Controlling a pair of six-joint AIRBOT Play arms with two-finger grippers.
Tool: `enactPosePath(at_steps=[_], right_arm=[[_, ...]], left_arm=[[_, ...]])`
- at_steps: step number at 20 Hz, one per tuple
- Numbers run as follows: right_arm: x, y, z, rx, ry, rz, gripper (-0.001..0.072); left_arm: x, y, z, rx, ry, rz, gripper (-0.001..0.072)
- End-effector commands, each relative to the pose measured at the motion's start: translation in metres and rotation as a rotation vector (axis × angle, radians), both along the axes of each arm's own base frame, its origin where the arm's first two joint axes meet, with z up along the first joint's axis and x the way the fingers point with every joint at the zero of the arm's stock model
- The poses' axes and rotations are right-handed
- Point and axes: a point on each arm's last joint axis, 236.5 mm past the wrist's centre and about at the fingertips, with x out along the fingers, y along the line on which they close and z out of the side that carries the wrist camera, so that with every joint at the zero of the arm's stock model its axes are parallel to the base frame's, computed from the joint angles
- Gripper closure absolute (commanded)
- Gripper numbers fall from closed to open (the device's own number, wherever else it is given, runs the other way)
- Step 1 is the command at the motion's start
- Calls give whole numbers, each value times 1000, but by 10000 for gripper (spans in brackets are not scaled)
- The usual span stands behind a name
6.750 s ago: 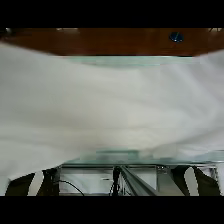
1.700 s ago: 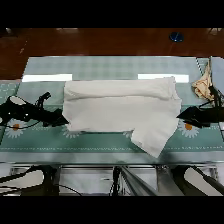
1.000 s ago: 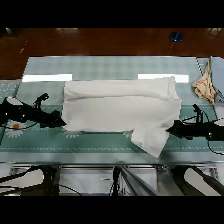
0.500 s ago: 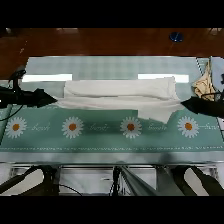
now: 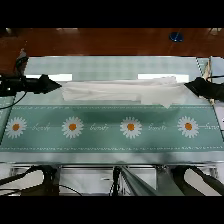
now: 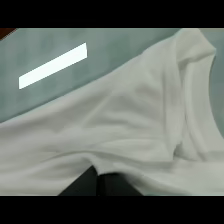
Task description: Fold the shirts.
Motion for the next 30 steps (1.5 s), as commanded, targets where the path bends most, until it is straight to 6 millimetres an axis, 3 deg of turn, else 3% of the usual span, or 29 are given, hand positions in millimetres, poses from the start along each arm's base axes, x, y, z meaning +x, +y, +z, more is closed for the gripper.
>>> enactPosePath(at_steps=[1, 5, 8, 14, 15, 16, 17, 18, 19, 23, 25, 27, 30], right_arm=[[44, 4, -9, 4, -11, -2, 689], [83, 15, -32, -8, 3, 12, 689], [101, 12, -50, -37, -1, -25, 689], [101, 6, -94, -70, 73, -23, 688], [100, 5, -99, -80, 82, -18, 688], [99, 3, -102, -95, 86, -17, 686], [100, 2, -103, -98, 85, -20, 633], [101, 1, -100, -101, 77, -22, 492], [103, -1, -92, -116, 57, -17, 406], [102, -35, -25, -242, -66, -28, 318], [87, -60, -10, -339, -27, -33, 316], [63, -78, -28, -422, 107, -3, 121], [35, -68, -73, -362, 282, 87, 111]], left_arm=[[37, -2, -5, -29, 12, 14, 686], [55, -3, -28, -71, 92, -14, 686], [60, -3, -51, -94, 152, -16, 686], [65, 3, -88, -94, 204, 16, 681], [70, 6, -91, -85, 196, 34, 592], [76, 10, -93, -73, 180, 59, 361], [81, 13, -91, -65, 163, 71, 231], [86, 17, -84, -51, 127, 56, 205], [91, 22, -73, -38, 84, 31, 155], [101, 64, -13, -33, -23, 13, 156], [95, 80, 10, -50, -22, 41, 169], [86, 77, 26, -54, -27, 19, 207], [71, 51, 38, -65, -15, -69, 208]])
